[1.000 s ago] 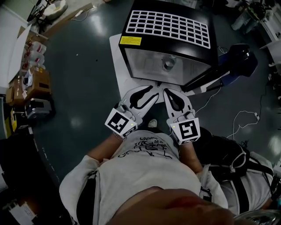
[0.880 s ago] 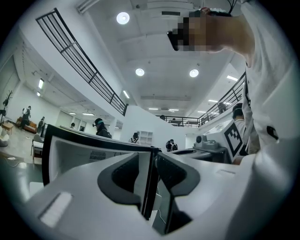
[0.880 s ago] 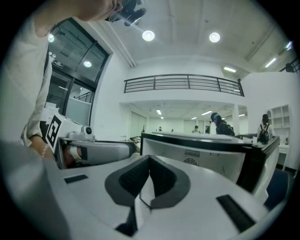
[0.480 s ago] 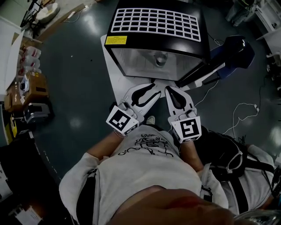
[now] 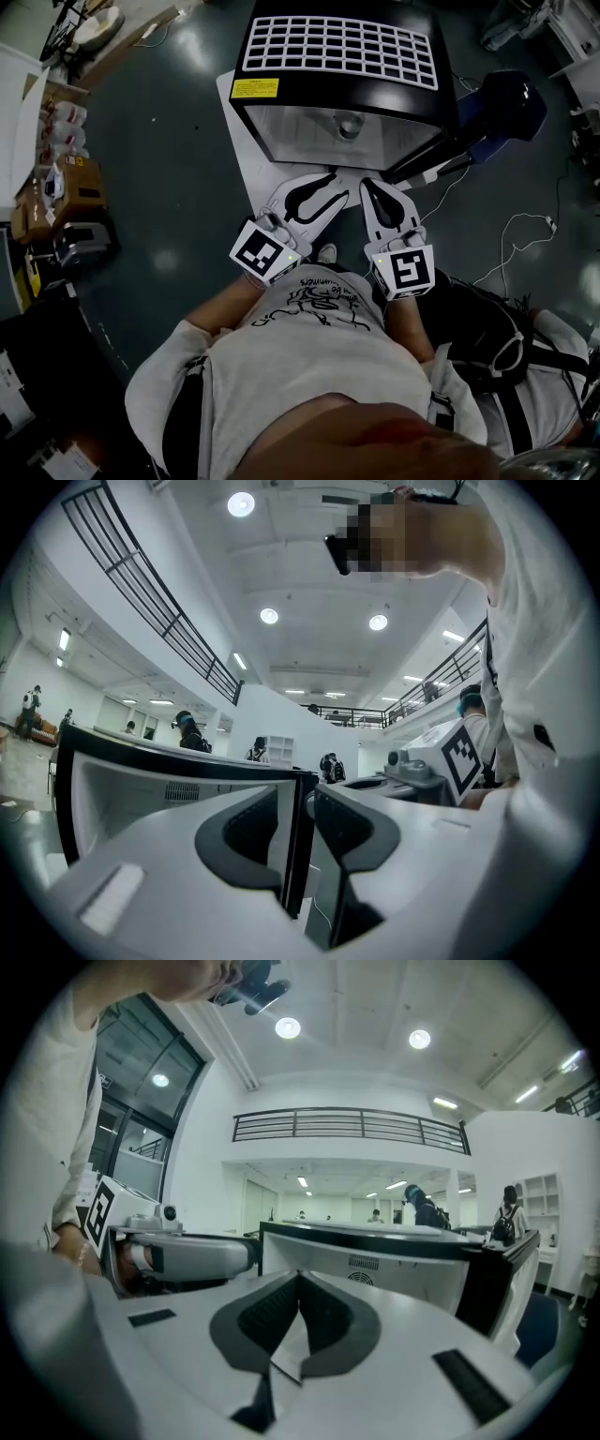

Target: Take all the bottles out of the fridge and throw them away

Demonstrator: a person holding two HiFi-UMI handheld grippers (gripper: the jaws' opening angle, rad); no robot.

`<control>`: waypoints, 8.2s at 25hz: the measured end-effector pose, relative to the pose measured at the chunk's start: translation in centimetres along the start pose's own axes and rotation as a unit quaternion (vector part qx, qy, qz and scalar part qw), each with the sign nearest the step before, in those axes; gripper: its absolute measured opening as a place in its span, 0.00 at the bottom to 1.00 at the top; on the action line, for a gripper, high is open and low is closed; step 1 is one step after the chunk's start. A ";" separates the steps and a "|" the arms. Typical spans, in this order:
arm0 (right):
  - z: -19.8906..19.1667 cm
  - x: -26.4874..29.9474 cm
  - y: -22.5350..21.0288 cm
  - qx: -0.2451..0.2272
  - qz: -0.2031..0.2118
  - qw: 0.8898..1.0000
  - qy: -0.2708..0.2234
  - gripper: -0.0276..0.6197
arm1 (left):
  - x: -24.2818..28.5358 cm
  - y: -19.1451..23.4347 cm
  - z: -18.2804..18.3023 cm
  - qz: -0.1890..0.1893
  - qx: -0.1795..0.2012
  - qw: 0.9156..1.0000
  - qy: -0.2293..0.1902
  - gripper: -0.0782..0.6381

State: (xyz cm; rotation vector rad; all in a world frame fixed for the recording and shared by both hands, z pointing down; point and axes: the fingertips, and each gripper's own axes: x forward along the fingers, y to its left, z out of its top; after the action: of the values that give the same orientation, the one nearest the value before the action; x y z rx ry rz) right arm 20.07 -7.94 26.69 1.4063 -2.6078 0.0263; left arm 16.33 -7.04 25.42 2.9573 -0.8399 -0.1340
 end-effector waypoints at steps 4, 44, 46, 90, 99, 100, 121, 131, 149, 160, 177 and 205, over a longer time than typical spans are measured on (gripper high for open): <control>-0.4 0.3 -0.2 0.001 -0.008 1.000 0.003 0.06 | 0.1 0.6 -0.3 -0.001 0.006 1.000 0.001 0.29; -9.8 4.6 -6.3 0.000 -0.065 0.997 0.030 0.06 | 9.0 7.5 -13.5 0.025 0.034 0.996 0.077 0.32; -10.0 4.9 -6.6 0.002 -0.065 0.997 0.029 0.06 | 9.4 7.8 -14.1 0.026 0.035 0.996 0.082 0.33; -13.0 9.9 -10.3 0.003 -0.074 0.997 0.026 0.06 | 17.7 16.8 -20.7 0.106 0.013 0.986 0.128 0.42; -13.8 9.6 -10.3 0.010 -0.076 0.997 0.028 0.06 | 19.3 18.2 -21.5 0.123 0.025 0.984 0.128 0.42; -13.8 9.5 -10.2 0.011 -0.076 0.997 0.029 0.06 | 19.3 18.2 -21.3 0.125 0.026 0.984 0.126 0.42; -13.2 9.2 -10.3 0.015 -0.083 0.996 0.031 0.06 | 18.6 17.9 -20.6 0.118 0.050 0.982 0.136 0.34; -12.9 9.1 -10.4 0.015 -0.085 0.996 0.027 0.06 | 17.4 16.7 -19.5 0.100 0.057 0.985 0.125 0.33; -10.4 7.7 -11.8 0.027 -0.089 0.996 0.006 0.06 | 15.1 11.8 -13.0 0.046 0.045 0.992 0.109 0.33; -7.9 5.7 -11.0 0.009 -0.064 0.998 -0.001 0.06 | 13.0 8.4 -9.5 0.015 0.041 0.995 0.089 0.33; -2.3 1.7 -8.5 -0.003 -0.023 1.000 -0.011 0.06 | 9.0 3.9 -3.1 -0.007 0.036 0.997 0.061 0.33; 1.6 2.7 -0.6 -0.037 0.091 0.995 -0.034 0.06 | 0.0 3.7 -0.1 0.108 0.040 0.992 0.045 0.33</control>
State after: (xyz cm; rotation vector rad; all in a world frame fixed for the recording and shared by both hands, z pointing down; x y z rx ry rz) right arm 18.84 -10.70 25.50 1.1610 -2.7537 -0.0939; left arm 14.43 -10.16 25.83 2.8924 -1.1686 0.0450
